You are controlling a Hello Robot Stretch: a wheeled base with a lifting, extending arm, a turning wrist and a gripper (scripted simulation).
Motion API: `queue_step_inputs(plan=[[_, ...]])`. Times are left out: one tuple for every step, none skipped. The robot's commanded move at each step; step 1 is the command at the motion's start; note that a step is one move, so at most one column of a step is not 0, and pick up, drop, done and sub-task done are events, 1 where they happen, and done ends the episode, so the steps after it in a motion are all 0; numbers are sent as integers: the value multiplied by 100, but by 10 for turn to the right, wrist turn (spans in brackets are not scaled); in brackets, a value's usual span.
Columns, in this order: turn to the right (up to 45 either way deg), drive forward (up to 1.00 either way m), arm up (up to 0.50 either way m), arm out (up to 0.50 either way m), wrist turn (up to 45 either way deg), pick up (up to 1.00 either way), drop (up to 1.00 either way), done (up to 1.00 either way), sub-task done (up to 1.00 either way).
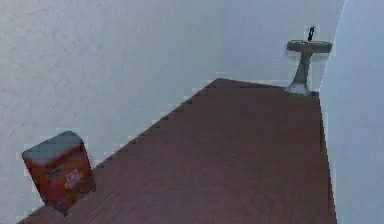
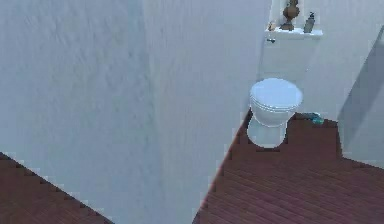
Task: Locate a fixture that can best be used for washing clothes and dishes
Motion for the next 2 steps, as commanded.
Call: queue_step_inputs(plan=[[240, 0, 0, 0, 0, 0, 0, 0, 0], [0, 100, 0, 0, 0, 0, 0, 0, 0]])
